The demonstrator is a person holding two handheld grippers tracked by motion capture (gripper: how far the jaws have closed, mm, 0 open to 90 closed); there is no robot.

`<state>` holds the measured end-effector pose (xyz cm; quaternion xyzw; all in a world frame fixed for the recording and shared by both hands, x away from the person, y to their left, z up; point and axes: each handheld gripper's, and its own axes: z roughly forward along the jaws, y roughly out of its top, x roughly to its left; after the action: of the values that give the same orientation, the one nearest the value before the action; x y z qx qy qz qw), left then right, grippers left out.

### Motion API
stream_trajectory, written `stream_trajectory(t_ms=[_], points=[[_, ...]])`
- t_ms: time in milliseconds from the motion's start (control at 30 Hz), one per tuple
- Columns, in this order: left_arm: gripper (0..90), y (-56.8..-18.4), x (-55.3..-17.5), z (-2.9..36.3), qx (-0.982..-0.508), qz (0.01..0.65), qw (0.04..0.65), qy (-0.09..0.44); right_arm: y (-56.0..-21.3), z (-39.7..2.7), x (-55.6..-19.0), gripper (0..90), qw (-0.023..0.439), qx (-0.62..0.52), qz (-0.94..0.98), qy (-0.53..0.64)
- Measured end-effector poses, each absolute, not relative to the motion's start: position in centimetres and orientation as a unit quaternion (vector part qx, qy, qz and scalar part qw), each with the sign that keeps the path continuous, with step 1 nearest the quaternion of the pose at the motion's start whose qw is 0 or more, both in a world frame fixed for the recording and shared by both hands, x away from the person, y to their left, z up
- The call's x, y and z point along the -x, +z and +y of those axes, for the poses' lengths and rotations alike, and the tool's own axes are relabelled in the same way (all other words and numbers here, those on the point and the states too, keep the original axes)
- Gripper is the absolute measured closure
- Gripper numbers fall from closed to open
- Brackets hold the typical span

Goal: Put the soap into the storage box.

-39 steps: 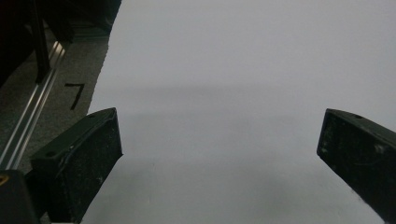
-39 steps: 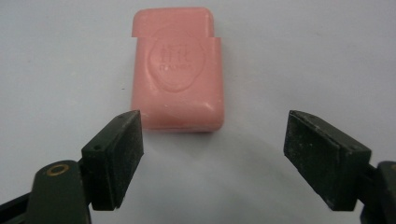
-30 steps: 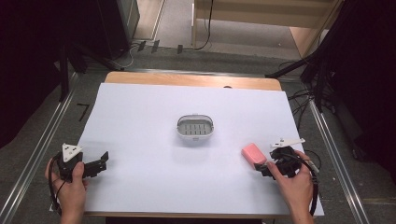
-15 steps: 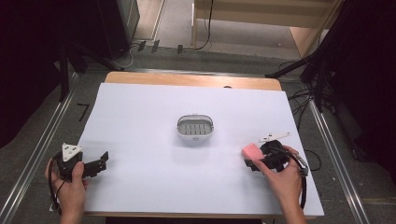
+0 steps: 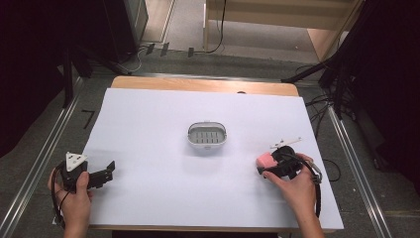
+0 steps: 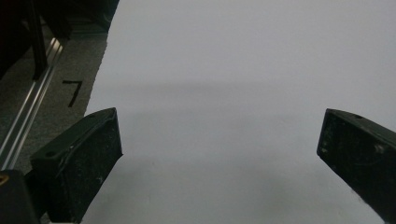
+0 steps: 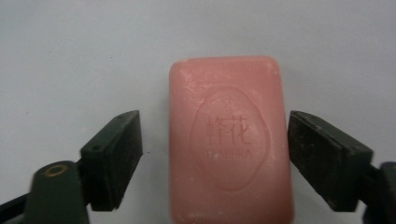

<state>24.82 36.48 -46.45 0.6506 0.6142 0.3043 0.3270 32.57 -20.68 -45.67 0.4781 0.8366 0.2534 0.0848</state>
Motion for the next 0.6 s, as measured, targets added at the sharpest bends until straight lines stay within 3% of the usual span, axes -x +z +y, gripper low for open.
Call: stream_trajectory(t_ms=[600], points=[[0.1,-46.44,-24.83,36.51,-0.651,0.614,0.326,0.303,-45.98,-20.36,-32.97,38.2,0.095,-0.486,0.839,0.223]])
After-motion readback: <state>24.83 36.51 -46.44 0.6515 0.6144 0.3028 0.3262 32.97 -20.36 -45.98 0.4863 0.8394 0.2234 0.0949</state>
